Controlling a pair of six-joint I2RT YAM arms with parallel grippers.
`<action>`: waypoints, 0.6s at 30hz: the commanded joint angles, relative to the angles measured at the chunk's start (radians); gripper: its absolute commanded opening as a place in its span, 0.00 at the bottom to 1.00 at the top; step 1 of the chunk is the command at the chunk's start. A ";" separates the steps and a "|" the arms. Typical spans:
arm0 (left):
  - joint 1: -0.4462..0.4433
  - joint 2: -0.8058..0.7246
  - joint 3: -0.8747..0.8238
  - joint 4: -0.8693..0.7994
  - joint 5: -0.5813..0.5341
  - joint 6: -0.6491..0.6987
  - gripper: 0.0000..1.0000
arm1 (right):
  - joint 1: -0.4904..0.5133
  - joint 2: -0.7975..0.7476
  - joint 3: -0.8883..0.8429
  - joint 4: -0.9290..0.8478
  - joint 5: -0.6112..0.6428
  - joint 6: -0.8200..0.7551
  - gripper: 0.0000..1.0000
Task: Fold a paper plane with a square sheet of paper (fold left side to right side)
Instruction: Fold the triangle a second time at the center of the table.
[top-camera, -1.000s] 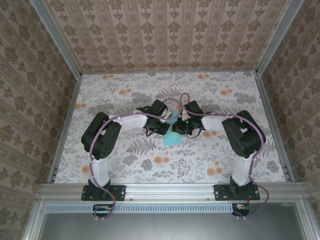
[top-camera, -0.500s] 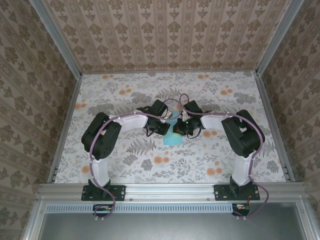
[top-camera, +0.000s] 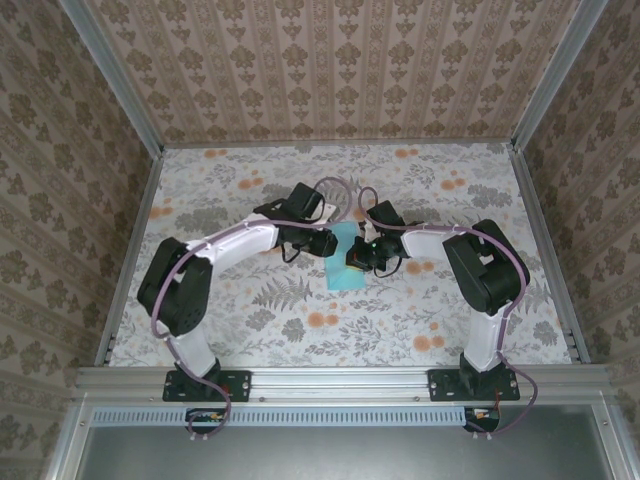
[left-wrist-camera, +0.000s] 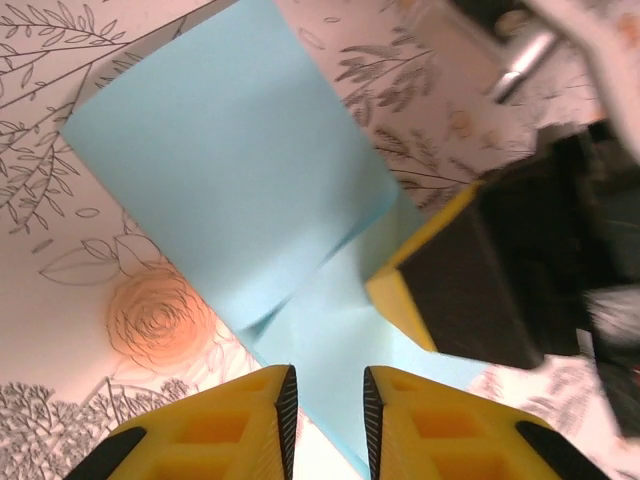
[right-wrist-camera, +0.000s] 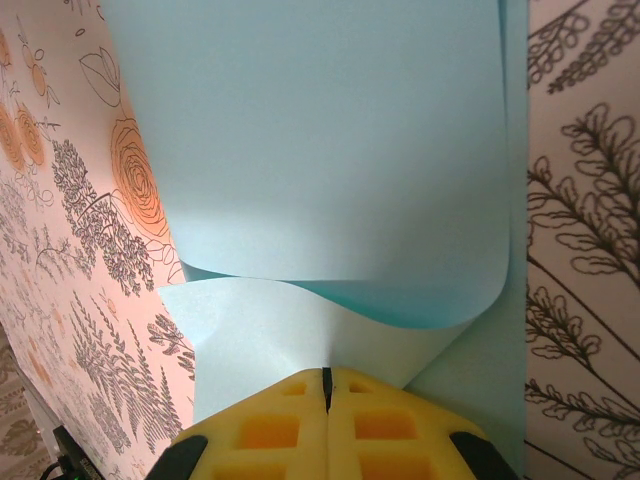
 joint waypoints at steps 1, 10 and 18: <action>0.002 -0.038 -0.075 0.037 0.191 -0.082 0.26 | 0.004 0.038 -0.002 -0.085 0.051 -0.017 0.03; -0.011 0.029 -0.189 0.240 0.452 -0.225 0.24 | 0.004 0.039 0.000 -0.092 0.051 -0.022 0.03; -0.020 0.097 -0.181 0.179 0.383 -0.185 0.23 | 0.004 0.038 0.003 -0.102 0.052 -0.027 0.03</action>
